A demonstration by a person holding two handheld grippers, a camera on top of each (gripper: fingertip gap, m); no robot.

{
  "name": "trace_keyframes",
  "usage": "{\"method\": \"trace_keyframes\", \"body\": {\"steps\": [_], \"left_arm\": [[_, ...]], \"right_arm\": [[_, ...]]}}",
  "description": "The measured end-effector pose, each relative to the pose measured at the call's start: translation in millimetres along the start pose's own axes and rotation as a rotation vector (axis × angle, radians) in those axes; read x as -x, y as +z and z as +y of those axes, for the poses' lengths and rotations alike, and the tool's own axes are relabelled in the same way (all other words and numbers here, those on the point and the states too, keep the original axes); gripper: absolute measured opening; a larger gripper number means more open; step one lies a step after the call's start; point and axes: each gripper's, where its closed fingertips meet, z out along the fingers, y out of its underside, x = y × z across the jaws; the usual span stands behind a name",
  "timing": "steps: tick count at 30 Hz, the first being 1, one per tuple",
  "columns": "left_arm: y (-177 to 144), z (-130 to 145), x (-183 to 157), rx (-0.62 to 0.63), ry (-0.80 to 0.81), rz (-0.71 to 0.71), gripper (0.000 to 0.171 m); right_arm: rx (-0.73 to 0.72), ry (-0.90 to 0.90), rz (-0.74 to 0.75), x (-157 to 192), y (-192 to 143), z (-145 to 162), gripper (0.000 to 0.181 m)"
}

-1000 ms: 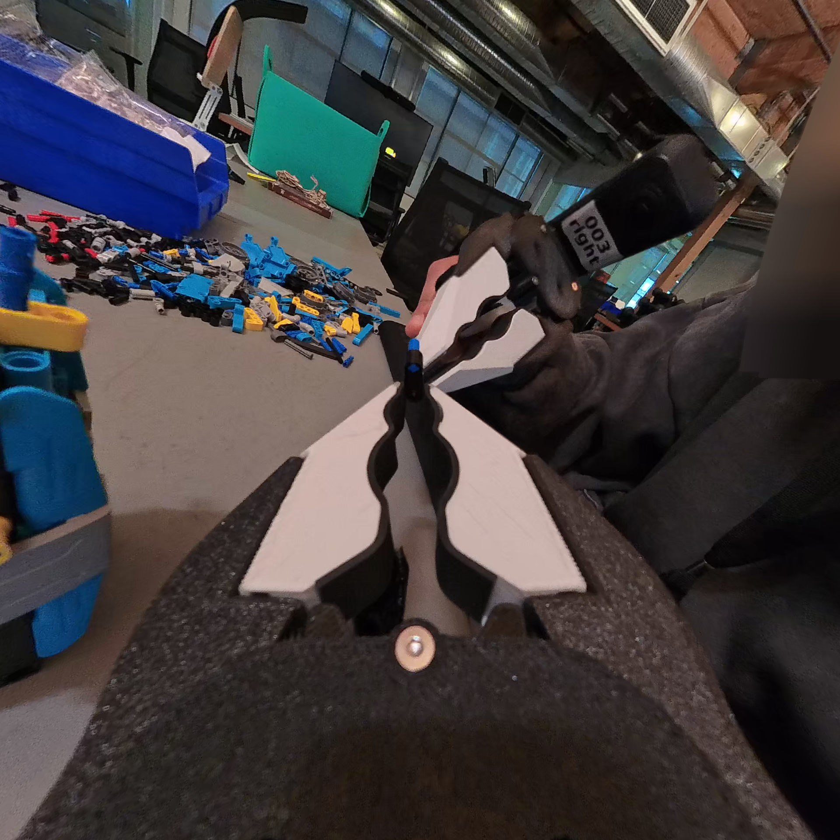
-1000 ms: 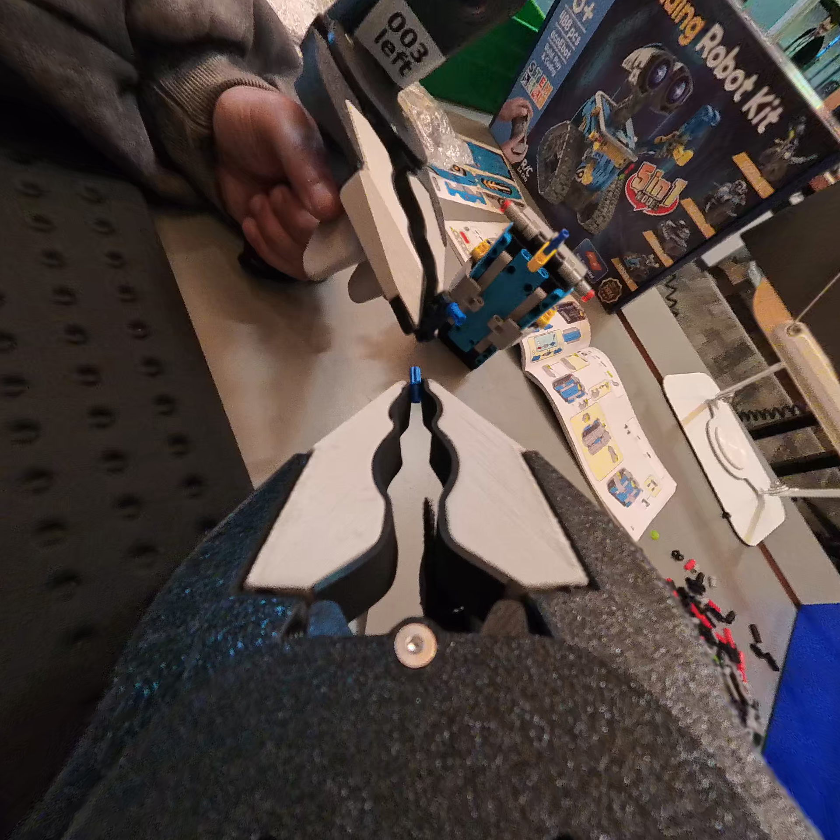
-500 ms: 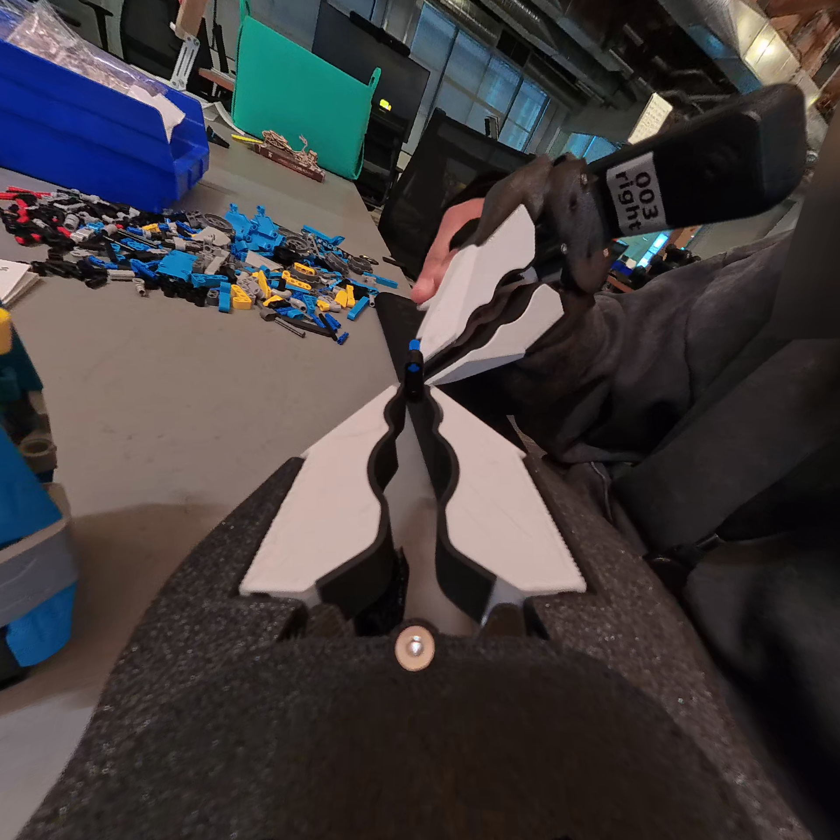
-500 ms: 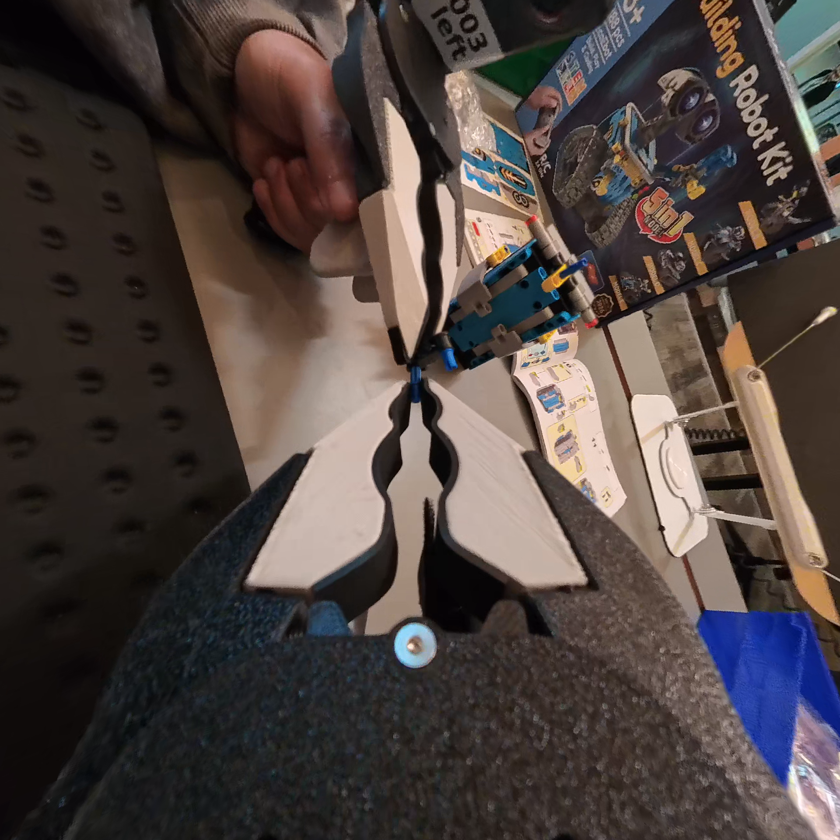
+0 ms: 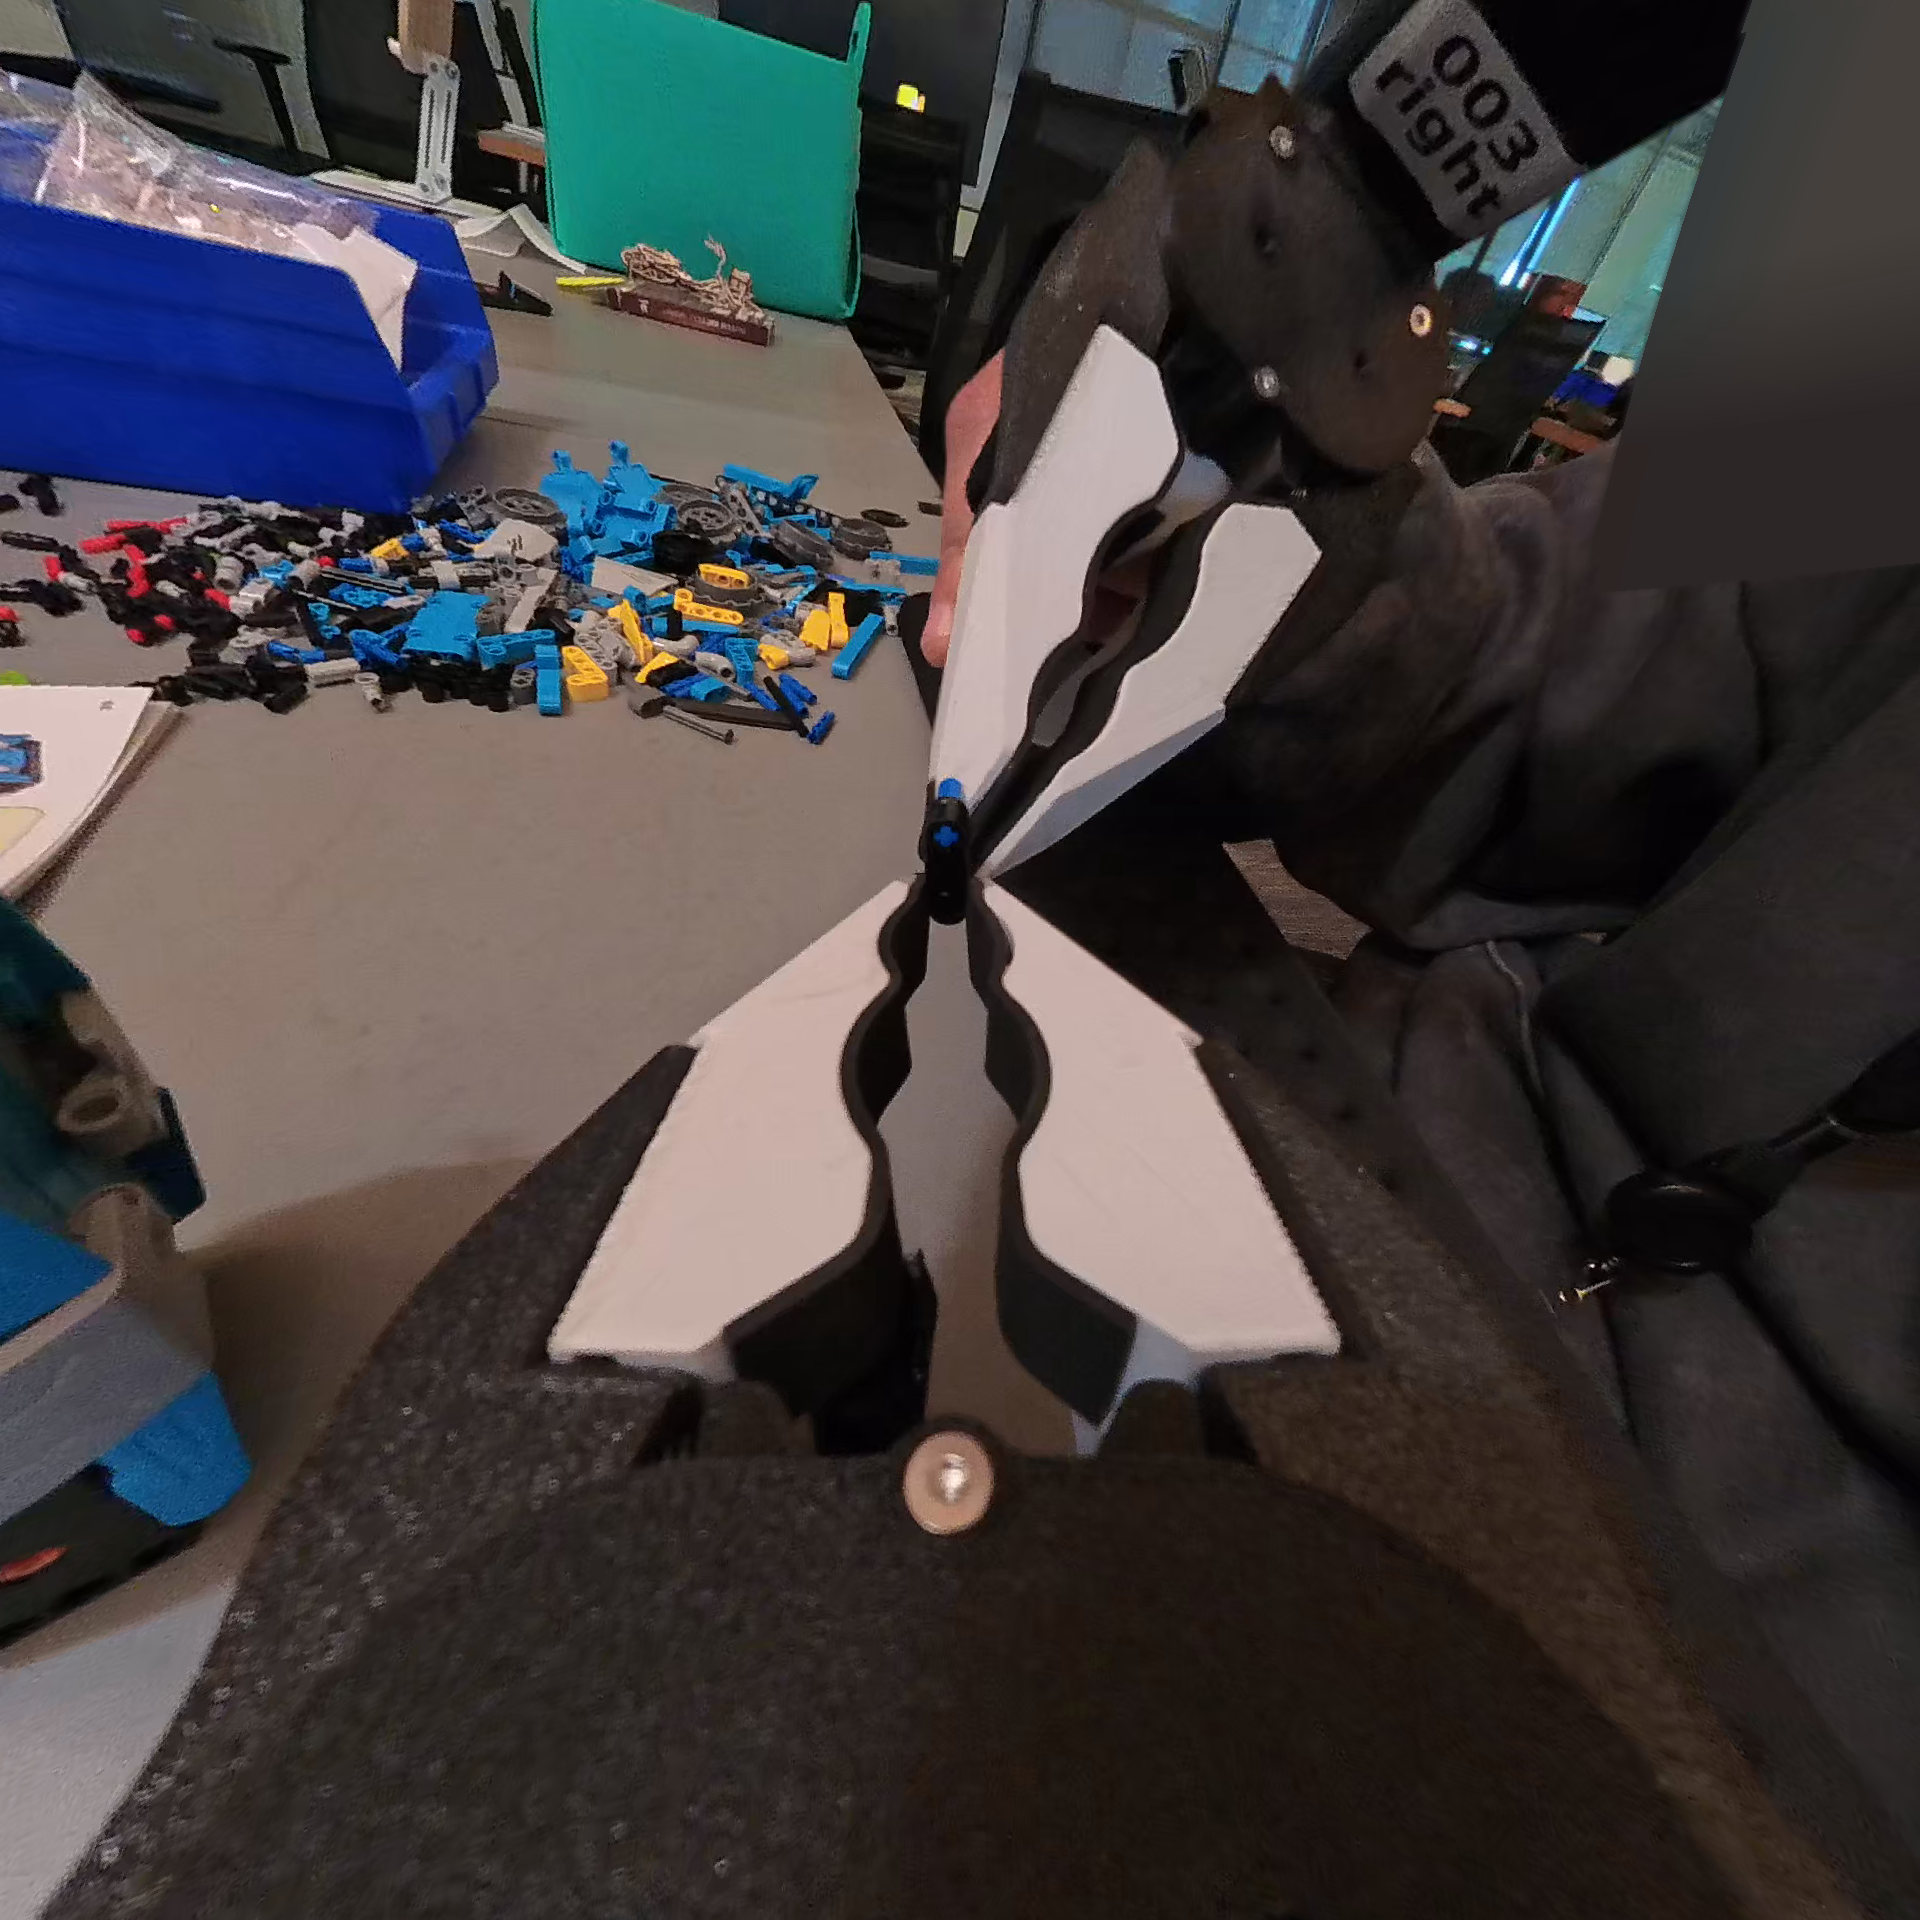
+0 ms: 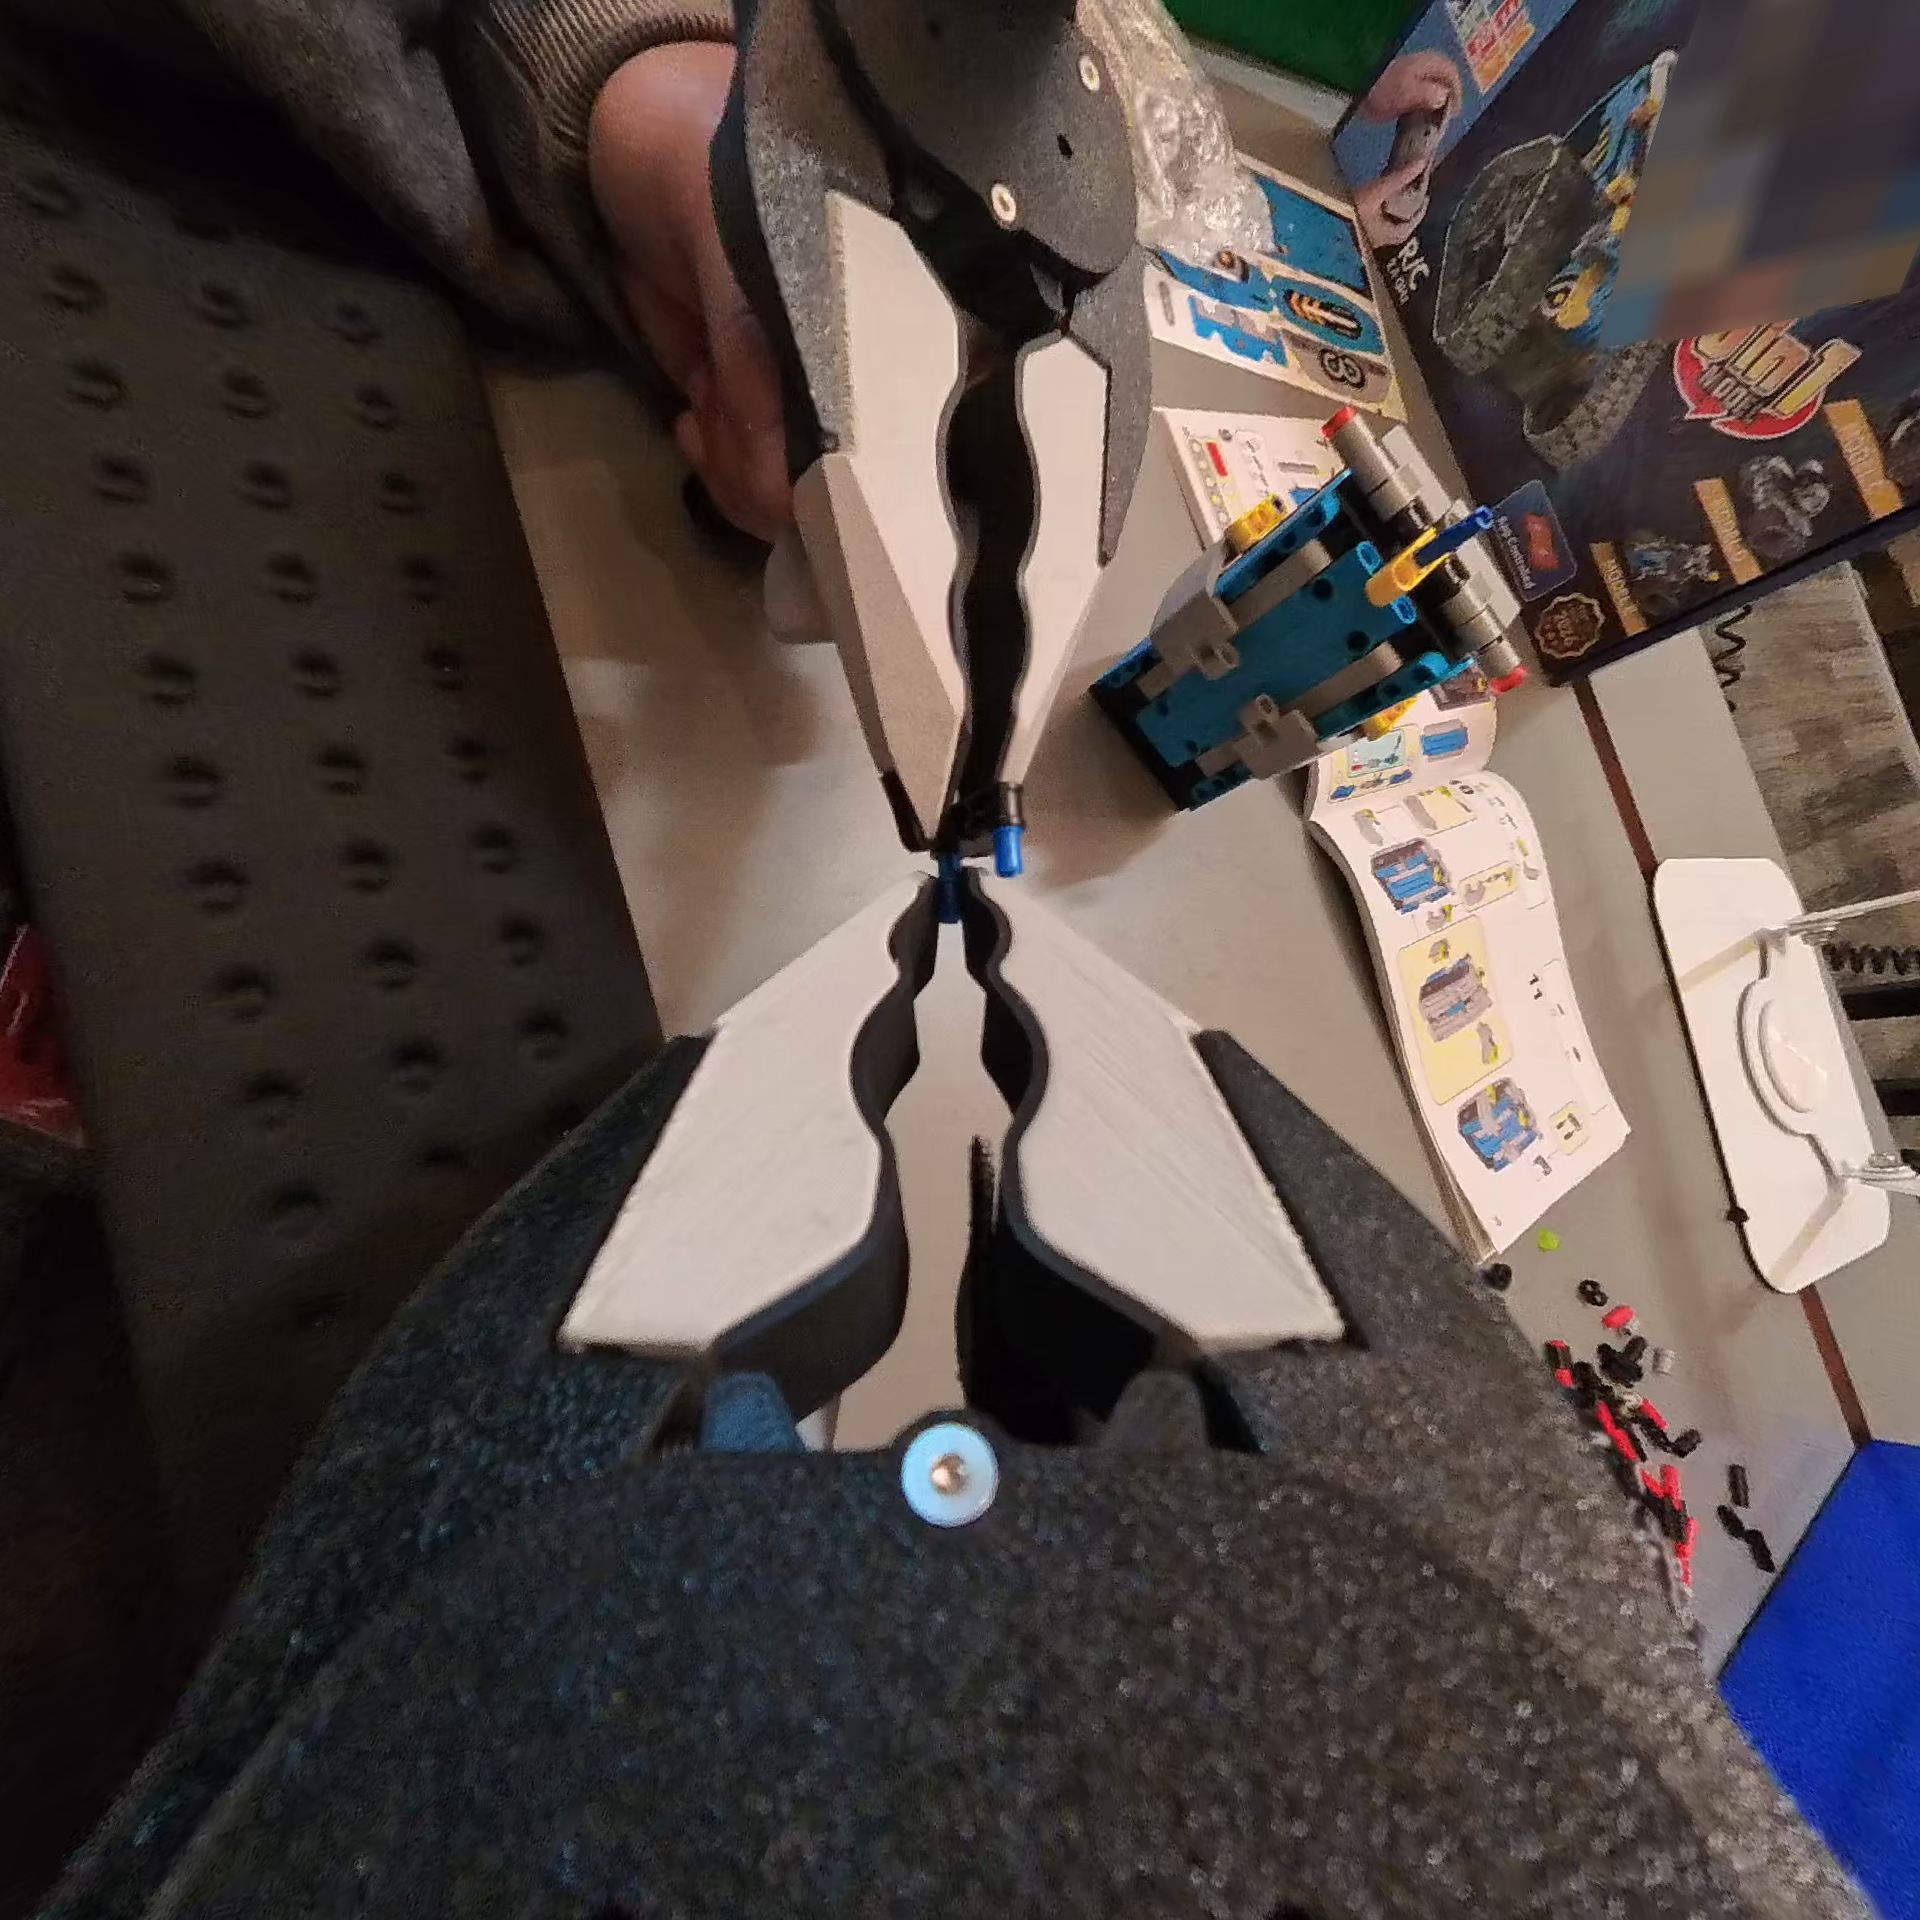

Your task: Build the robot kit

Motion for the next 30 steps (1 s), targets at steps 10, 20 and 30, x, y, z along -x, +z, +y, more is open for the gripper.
{"method": "trace_keyframes", "body": {"steps": [10, 20, 30], "left_arm": [[-4.2, -7.6, 4.1, -0.055, -0.018, -0.005, 0.006], [-4.6, -8.7, 0.3, -0.061, 0.003, 0.006, 0.006], [-3.5, -10.4, -2.6, -0.073, 0.050, -0.012, 0.006]], "right_arm": [[-0.103, 0.164, -0.031, -8.3, 0.1, -6.1, 0.005], [-0.105, 0.141, -0.029, -6.8, -0.3, -3.3, 0.004], [-0.111, 0.161, -0.040, -5.3, 0.1, -7.3, 0.003]]}}
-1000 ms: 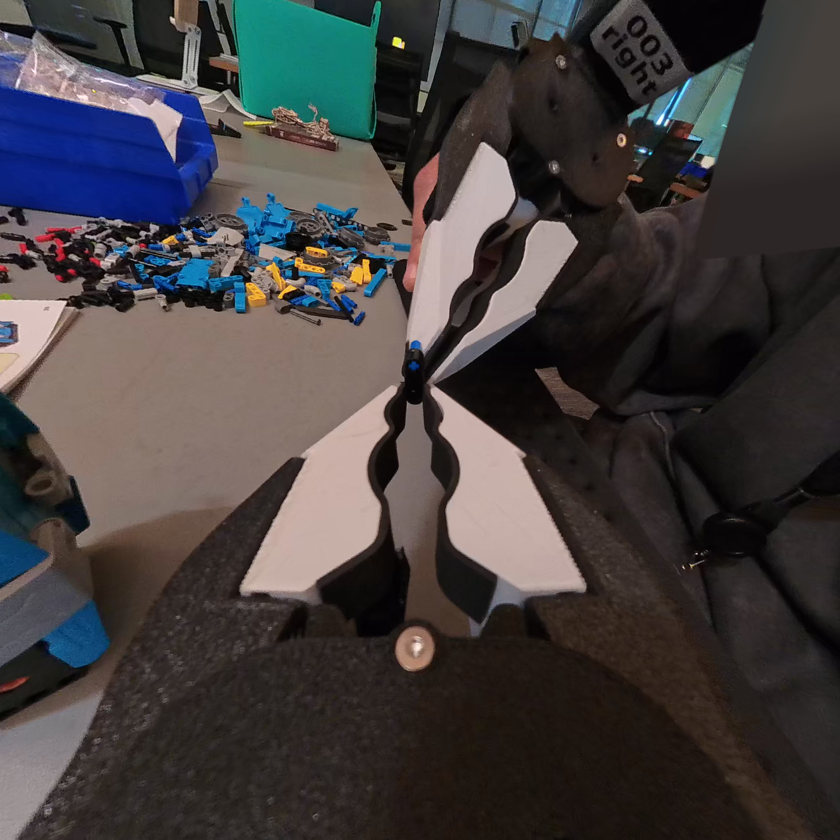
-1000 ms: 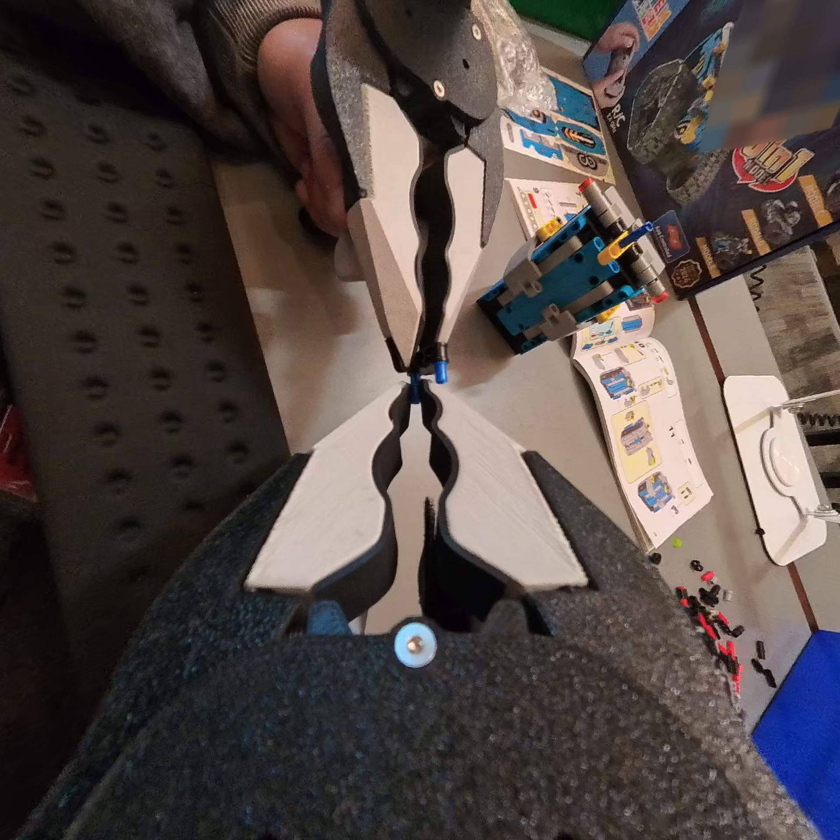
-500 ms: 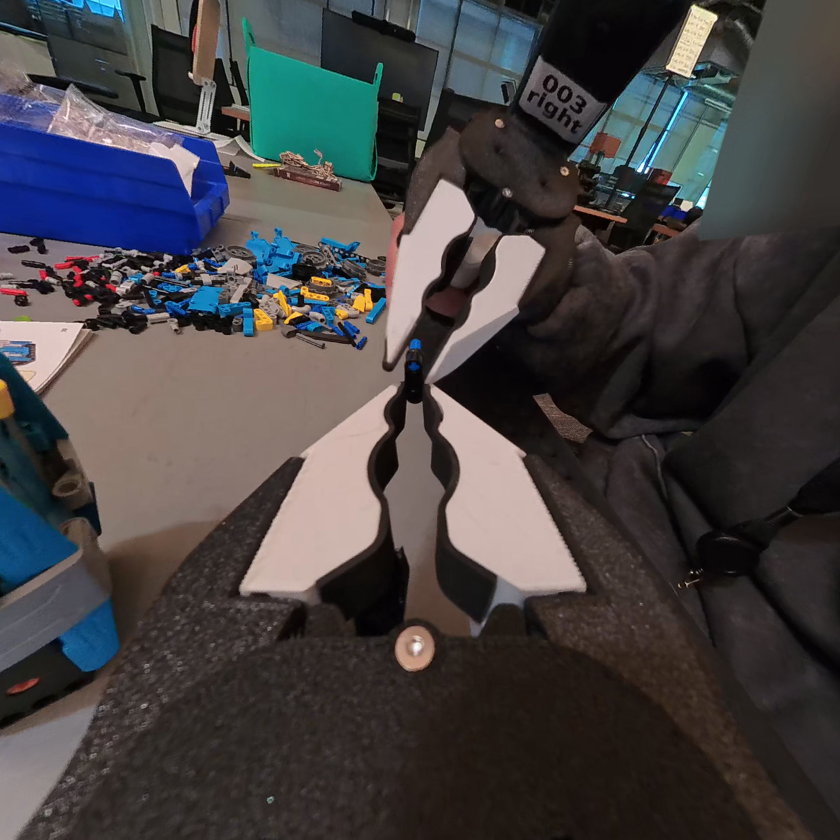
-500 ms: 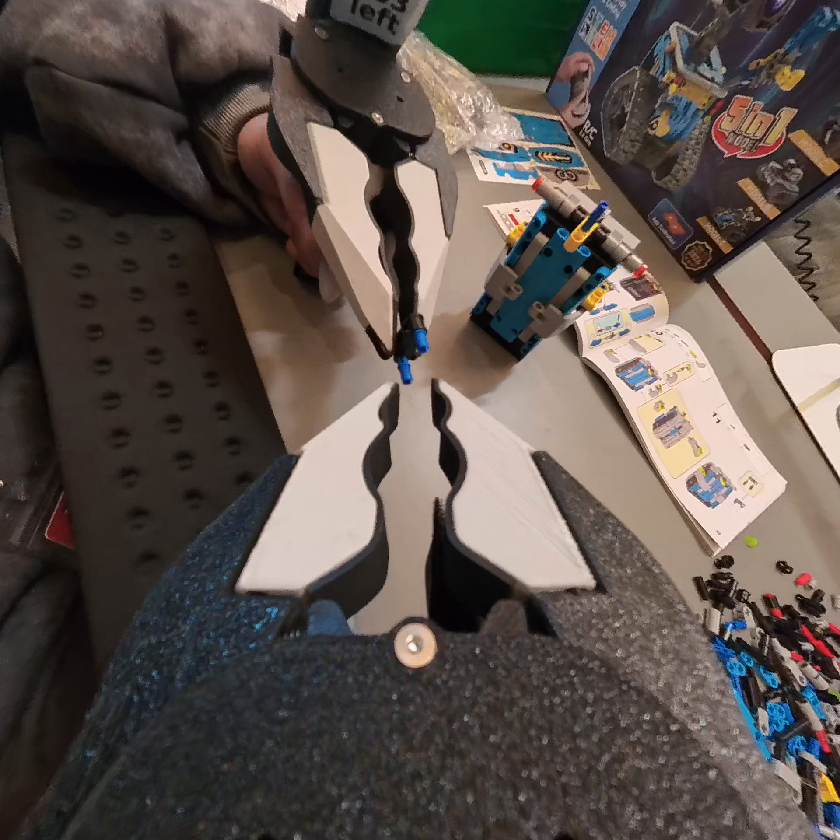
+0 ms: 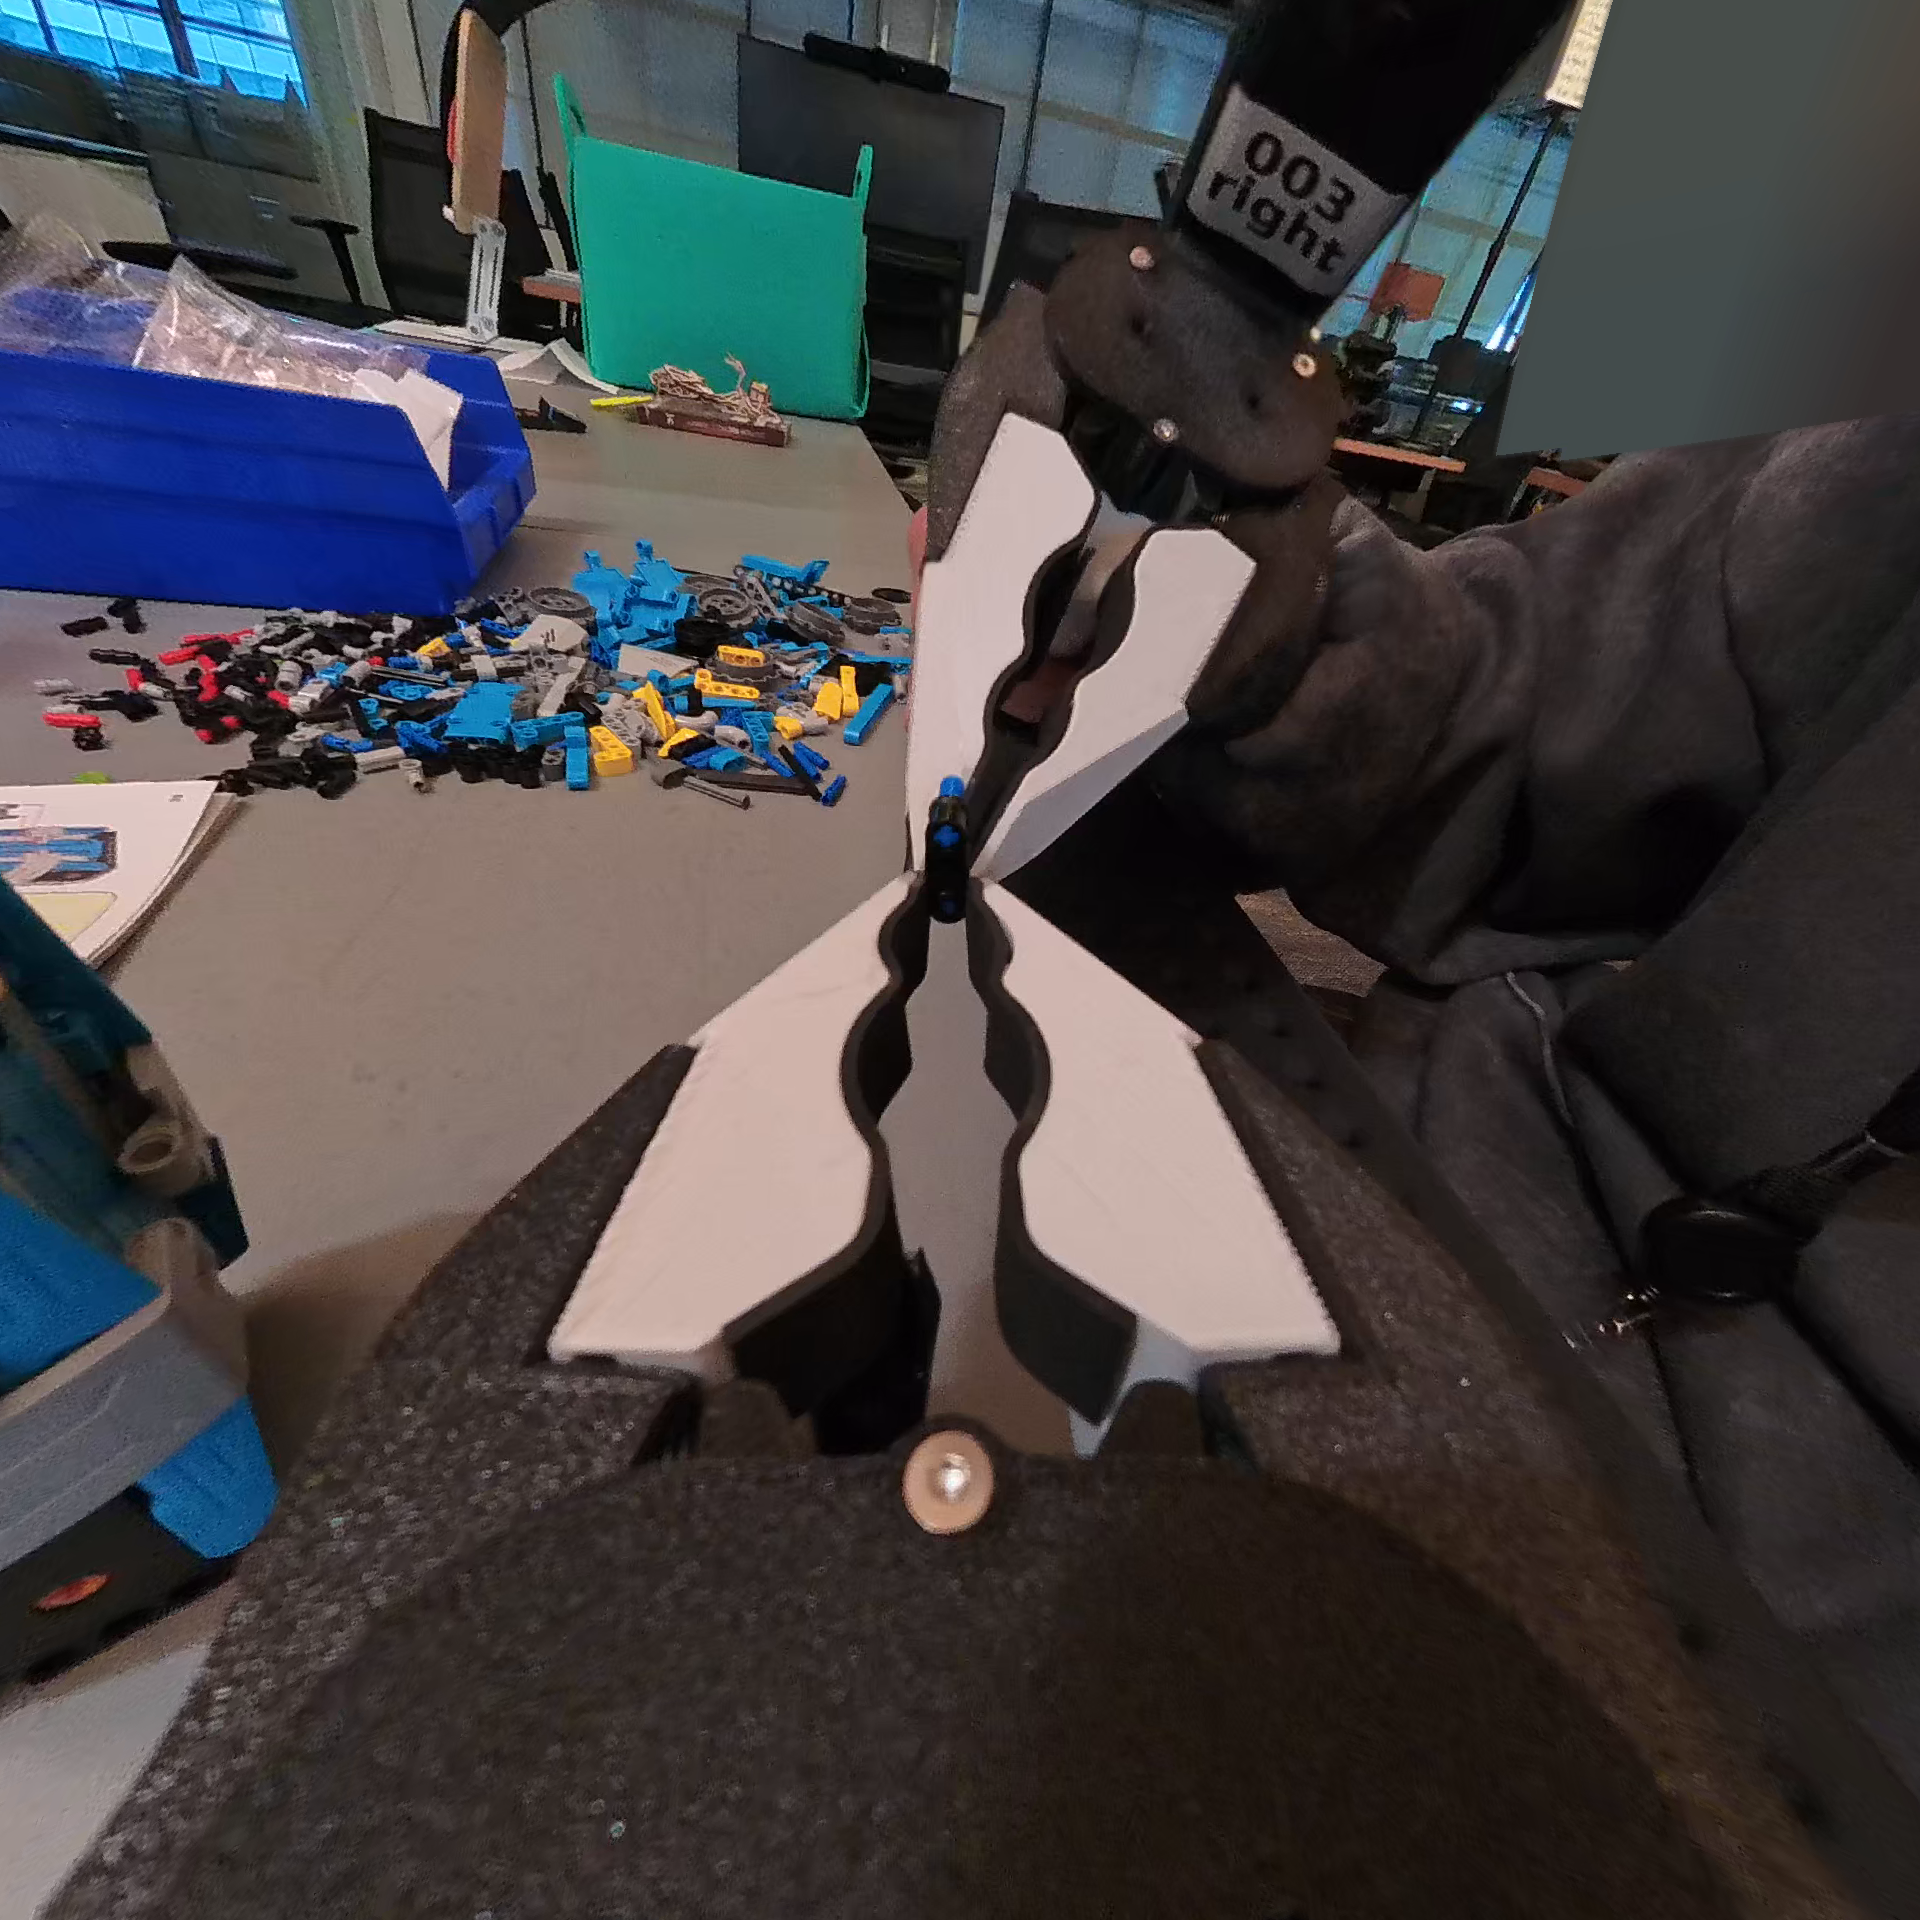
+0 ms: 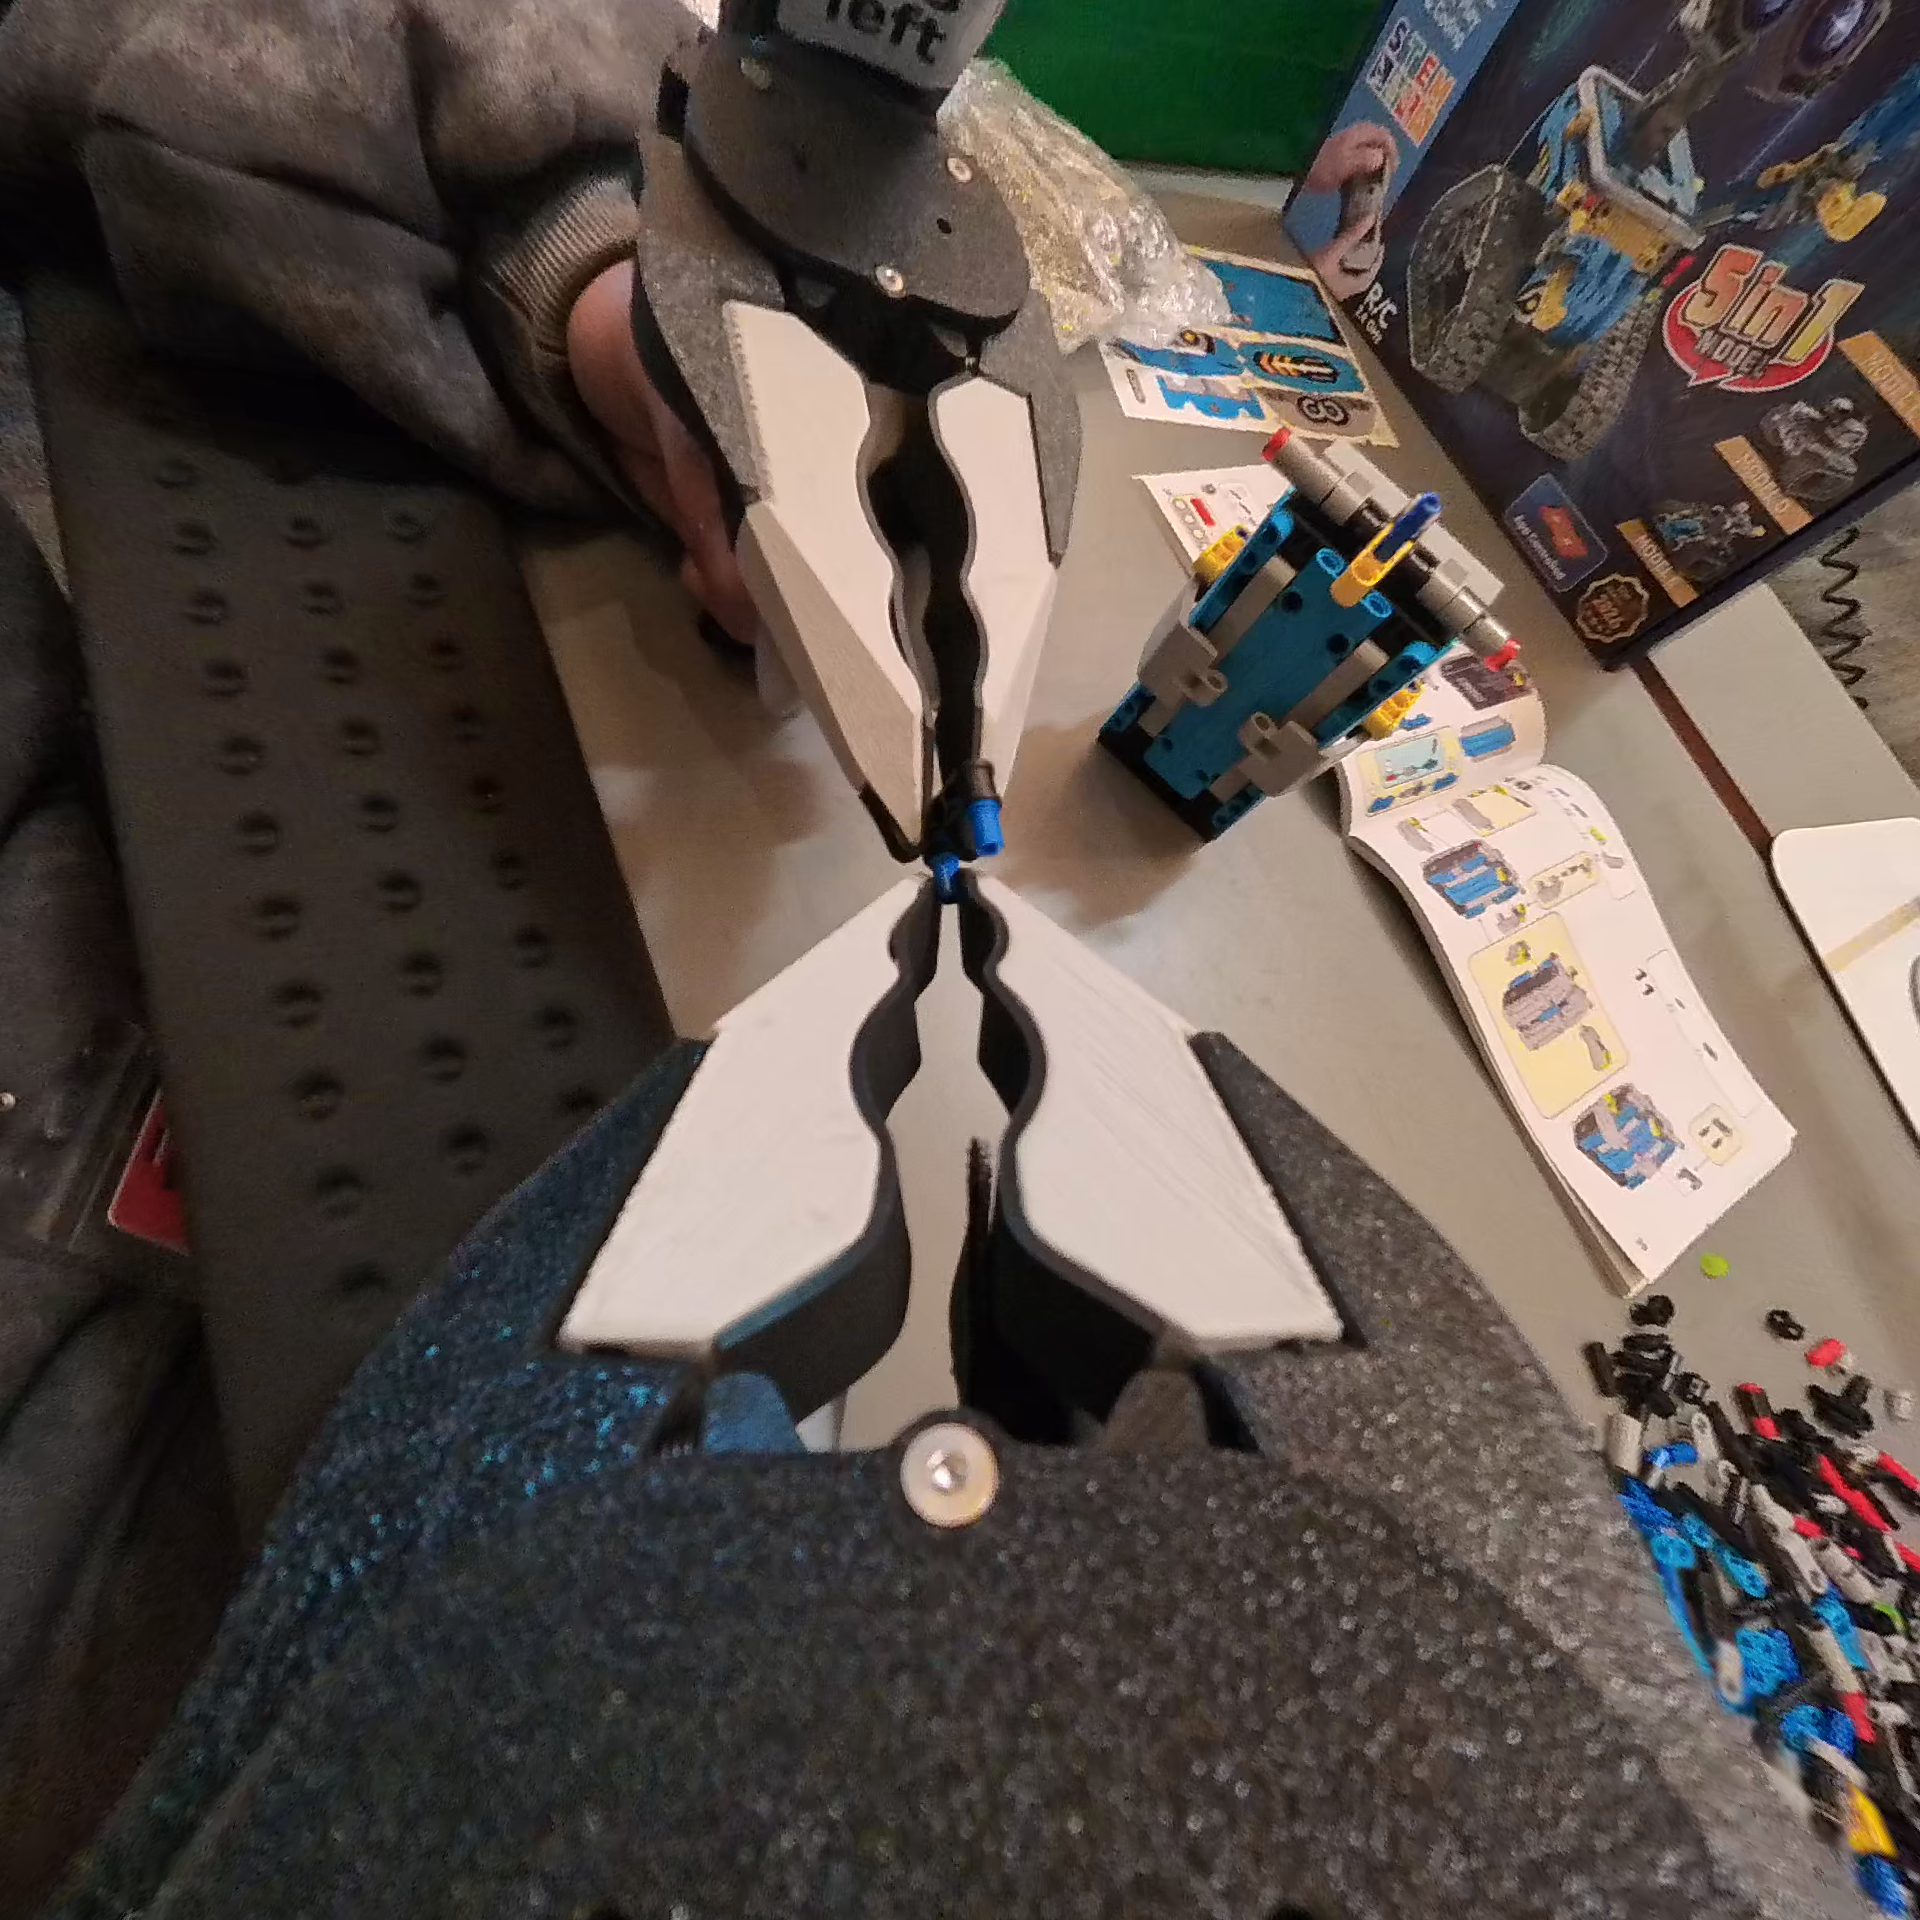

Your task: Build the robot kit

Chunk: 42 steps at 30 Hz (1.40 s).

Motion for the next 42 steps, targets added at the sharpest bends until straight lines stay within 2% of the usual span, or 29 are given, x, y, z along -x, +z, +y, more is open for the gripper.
{"method": "trace_keyframes", "body": {"steps": [8, 11, 14, 16, 19, 23, 26, 27, 29, 31, 34, 42], "left_arm": [[1.5, 2.4, 3.1, 0.018, -0.013, -0.011, 0.006], [1.2, 3.0, 5.5, 0.022, -0.032, -0.012, 0.006], [-4.9, -1.8, 10.3, -0.016, -0.051, -0.030, 0.006], [-8.1, -3.7, 15.1, -0.031, -0.055, -0.056, 0.006], [-9.7, -5.0, 19.3, -0.041, -0.055, -0.084, 0.007], [-12.1, -6.7, 19.6, -0.059, -0.075, -0.068, 0.007], [-13.7, -5.5, 17.8, -0.054, -0.086, -0.052, 0.007], [-14.2, -5.3, 17.6, -0.055, -0.088, -0.050, 0.007], [-14.3, -5.4, 17.3, -0.056, -0.093, -0.044, 0.007], [-11.8, -4.2, 18.4, -0.049, -0.116, -0.034, 0.007], [-5.6, -5.9, 18.0, -0.062, -0.152, -0.007, 0.007], [-6.1, -8.0, 19.1, -0.088, -0.200, 0.019, 0.007]], "right_arm": [[0.008, 0.042, -0.011, -0.9, 3.2, 4.0, 0.003], [-0.028, 0.133, -0.060, -2.3, 4.3, 6.2, 0.005], [-0.009, 0.211, -0.030, -20.3, 1.9, 20.5, 0.022], [0.014, 0.247, 0.051, -46.9, -2.7, 32.9, 0.026], [0.020, 0.325, 0.198, -107.3, -7.1, 47.7, 0.028], [0.036, 0.472, 0.328, -192.7, 10.5, 79.2, 0.031], [0.003, 0.600, 0.410, -226.4, 20.7, 105.7, 0.029], [-0.039, 0.636, 0.407, -226.4, 21.6, 107.2, 0.021], [-0.053, 0.630, 0.390, -224.7, 19.8, 101.2, 0.024], [-0.020, 0.529, 0.460, -227.6, 16.9, 103.3, 0.021], [0.063, 0.449, 0.443, -220.9, 27.7, 105.0, 0.020], [0.150, 0.407, 0.400, -209.9, 38.7, 114.7, 0.019]]}}
